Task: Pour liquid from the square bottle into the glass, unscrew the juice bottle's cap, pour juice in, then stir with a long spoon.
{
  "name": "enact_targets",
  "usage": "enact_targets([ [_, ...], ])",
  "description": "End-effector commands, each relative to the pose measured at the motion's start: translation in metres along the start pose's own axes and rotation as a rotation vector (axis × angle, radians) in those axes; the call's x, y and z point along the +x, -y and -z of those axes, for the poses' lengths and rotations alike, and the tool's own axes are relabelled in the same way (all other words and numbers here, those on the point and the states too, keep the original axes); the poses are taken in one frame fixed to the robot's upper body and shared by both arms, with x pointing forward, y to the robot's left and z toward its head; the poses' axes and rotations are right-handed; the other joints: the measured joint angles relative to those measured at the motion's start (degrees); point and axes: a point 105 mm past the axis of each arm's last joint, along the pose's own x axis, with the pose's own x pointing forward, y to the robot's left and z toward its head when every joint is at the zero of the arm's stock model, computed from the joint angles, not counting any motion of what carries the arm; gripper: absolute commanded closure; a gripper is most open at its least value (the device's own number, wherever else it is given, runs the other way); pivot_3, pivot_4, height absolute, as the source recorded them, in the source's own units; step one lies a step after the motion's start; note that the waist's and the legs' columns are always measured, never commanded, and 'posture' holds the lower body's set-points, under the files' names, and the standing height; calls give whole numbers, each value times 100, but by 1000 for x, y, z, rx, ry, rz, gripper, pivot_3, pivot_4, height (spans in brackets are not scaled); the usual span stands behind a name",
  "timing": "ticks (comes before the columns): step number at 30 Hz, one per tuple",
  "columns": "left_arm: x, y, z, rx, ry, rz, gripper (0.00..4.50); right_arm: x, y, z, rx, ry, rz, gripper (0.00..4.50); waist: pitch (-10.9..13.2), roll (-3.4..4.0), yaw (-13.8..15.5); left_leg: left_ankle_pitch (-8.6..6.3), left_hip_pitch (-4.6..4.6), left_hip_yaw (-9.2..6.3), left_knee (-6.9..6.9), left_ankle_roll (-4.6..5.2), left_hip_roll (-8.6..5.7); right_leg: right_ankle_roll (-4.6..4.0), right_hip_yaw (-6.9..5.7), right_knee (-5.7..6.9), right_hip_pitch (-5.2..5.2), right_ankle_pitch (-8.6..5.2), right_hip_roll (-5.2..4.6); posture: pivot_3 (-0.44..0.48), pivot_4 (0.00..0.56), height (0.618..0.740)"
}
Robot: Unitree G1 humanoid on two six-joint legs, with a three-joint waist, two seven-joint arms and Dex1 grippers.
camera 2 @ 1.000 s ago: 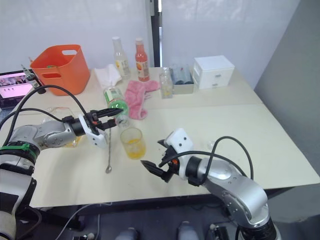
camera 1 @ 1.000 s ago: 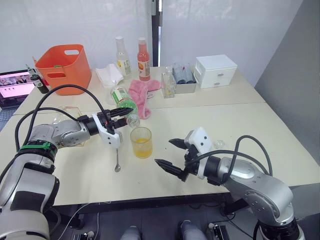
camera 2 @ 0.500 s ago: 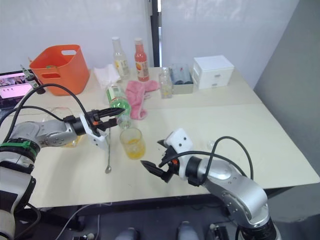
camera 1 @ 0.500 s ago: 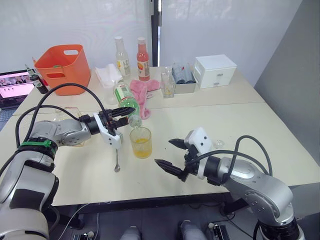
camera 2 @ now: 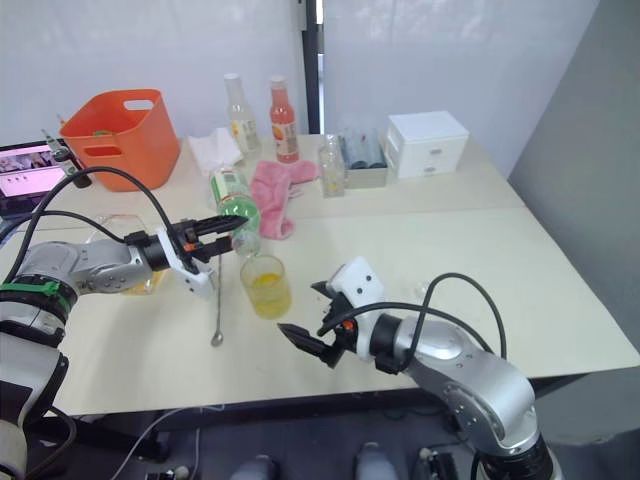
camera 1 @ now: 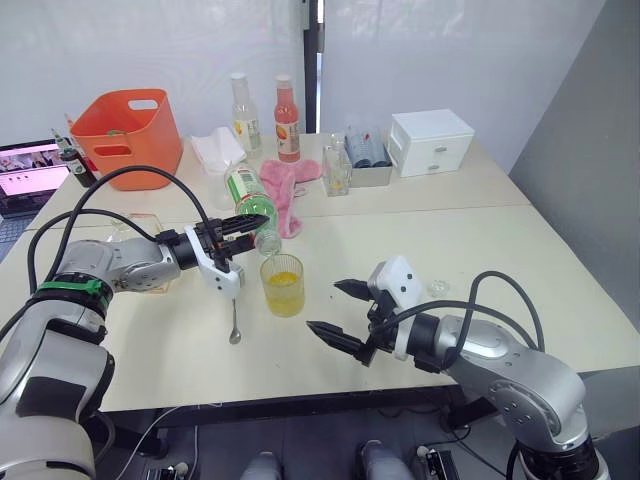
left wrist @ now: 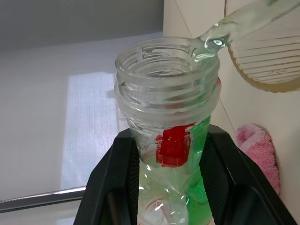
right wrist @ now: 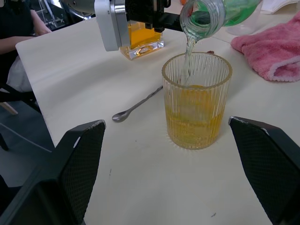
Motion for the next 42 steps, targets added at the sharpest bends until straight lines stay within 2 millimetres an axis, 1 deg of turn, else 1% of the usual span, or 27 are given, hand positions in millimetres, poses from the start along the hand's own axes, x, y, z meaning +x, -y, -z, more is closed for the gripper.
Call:
enact_targets([
  [1, 0, -27, 7, 58, -14, -76, 3100, -2, -6, -13, -47, 39, -15, 40, 0, 0, 0, 0, 0, 0, 0, 0, 0, 0, 0, 0, 0, 0, 0, 0, 150, 739],
  [13, -1, -25, 8, 41, -20, -66, 3100, -2, -5, -13, -51, 38, -14, 40, 0, 0, 0, 0, 0, 0, 0, 0, 0, 0, 0, 1, 0, 0, 0, 0, 150, 739],
  [21, -4, -16, 6, -128, -29, -61, 3100, -2, -3, -12, -53, 31, -10, 40, 0, 0, -2, 0, 0, 0, 1, 0, 0, 0, 0, 1, 0, 0, 0, 0, 150, 739],
  [30, -5, -20, 3, -271, -27, -74, 3100, -1, 1, -11, -56, 27, -1, 40, 0, 0, -6, 0, -3, 0, 5, 0, 0, -2, 0, 4, 0, 1, 0, 0, 150, 739],
  [33, -9, -26, 8, -341, -54, -95, 3100, -1, 5, -13, -59, 31, 6, 40, 0, 0, -15, 0, -2, 0, 6, 0, 1, -3, 0, 6, 0, 2, 1, 0, 150, 739],
  [38, -17, -37, 13, -479, -75, -93, 3100, -2, 14, -16, -68, 36, 23, 40, 0, 0, -22, 0, -2, -1, 6, 1, 1, -37, 0, 8, 0, 22, 1, 0, 150, 739],
  [42, -27, -59, 15, -685, -70, -172, 3100, -1, 22, -19, -84, 45, 27, 40, 0, 0, -35, 0, -2, -2, 8, 1, 2, -43, 1, 8, -1, 26, 1, 0, 150, 739],
])
